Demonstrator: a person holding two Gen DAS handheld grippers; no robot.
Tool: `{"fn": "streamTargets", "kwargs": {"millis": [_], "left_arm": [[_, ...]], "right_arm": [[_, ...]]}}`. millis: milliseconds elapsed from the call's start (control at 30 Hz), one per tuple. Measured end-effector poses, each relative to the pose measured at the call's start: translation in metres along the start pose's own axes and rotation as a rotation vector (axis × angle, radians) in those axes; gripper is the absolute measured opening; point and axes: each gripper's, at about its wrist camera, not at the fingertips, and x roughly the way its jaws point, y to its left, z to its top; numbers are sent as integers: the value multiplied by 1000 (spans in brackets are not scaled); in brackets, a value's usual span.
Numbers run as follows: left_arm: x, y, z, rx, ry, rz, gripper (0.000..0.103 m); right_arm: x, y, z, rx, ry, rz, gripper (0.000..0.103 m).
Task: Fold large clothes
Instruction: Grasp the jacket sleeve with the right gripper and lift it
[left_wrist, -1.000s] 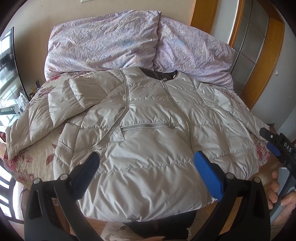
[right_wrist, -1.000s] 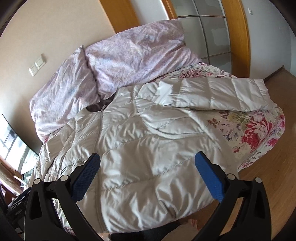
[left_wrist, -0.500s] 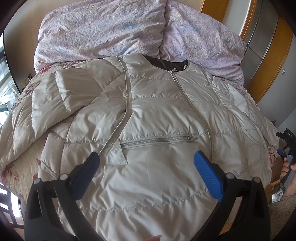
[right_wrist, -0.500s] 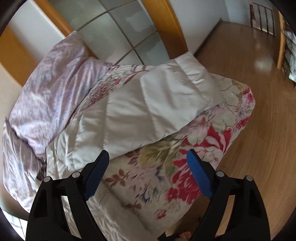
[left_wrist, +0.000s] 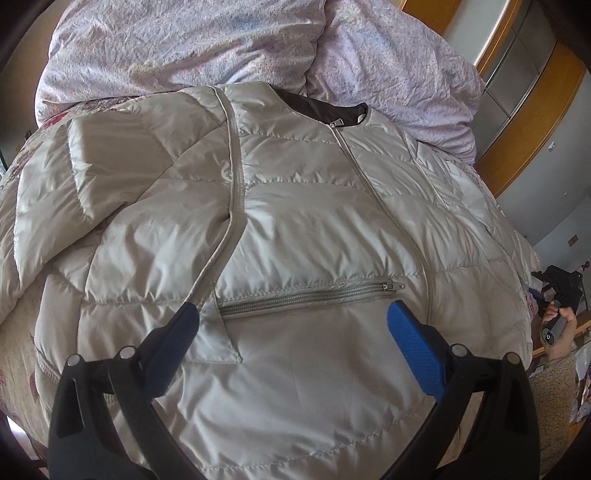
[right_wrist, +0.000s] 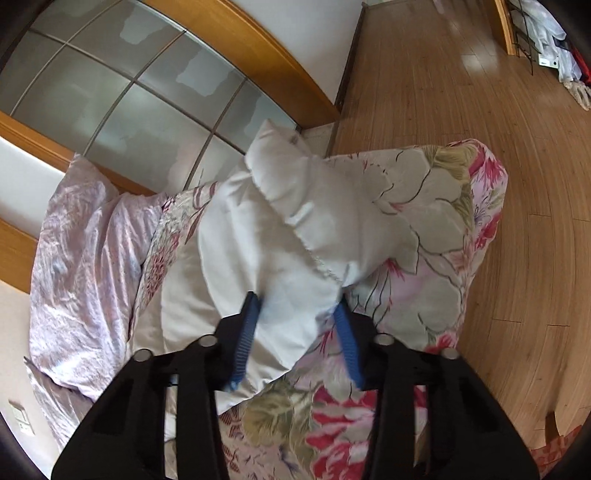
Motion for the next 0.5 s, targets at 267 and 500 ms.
{"fn": "streamTargets", "kwargs": {"millis": [267,500], "left_arm": [[-18,15,0,-22,-96,24,101],[-38,37,-1,-72,-192,70,101]], "right_arm": [[-37,71,-4,-264,-144,-2,10],[-90,186,-55,-571,-193,205,10]]}}
